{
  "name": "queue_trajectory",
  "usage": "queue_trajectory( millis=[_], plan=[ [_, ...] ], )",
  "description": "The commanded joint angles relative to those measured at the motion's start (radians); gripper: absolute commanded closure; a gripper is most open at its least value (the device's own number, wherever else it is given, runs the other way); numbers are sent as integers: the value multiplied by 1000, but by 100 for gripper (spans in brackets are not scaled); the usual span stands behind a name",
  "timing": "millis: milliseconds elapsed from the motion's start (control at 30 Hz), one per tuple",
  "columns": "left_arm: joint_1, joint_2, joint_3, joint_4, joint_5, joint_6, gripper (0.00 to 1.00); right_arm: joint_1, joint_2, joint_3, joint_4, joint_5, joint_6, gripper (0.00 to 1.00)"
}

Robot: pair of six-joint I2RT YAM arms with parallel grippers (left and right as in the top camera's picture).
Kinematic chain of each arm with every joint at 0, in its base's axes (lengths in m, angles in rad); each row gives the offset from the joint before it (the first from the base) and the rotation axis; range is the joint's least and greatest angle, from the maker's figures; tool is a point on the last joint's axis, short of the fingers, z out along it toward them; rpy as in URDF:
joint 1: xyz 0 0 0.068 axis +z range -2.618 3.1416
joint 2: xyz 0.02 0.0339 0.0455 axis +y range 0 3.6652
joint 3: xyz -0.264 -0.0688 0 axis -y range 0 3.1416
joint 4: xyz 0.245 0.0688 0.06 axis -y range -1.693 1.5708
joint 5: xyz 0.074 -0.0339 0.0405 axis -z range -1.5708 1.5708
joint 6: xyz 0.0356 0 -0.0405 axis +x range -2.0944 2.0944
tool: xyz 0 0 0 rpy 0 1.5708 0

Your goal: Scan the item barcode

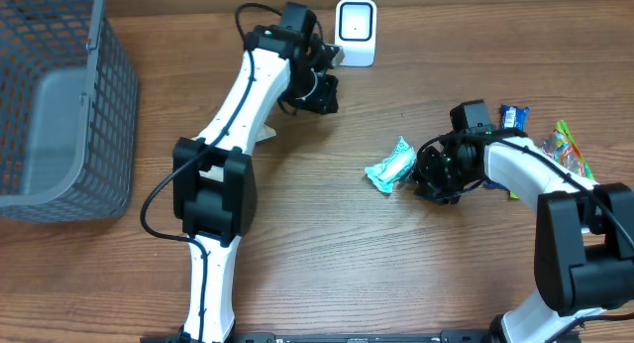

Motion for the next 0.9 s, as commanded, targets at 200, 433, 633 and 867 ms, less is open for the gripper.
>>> queue_trajectory(
  millis=[200,433,633,867],
  plan=[
    [-151,-5,16,52,-1,19,75,2,-10,-31,119,3,40,53],
    [-176,-5,16,43,14,-5,76,2,-10,-31,151,45,41,49],
    [-191,-4,13,38,21,-16,76,1,-10,-31,184,73,36,50],
    [-203,-4,13,46,20,-22,77,-51,-10,-27,211,72,36,51]
  ],
)
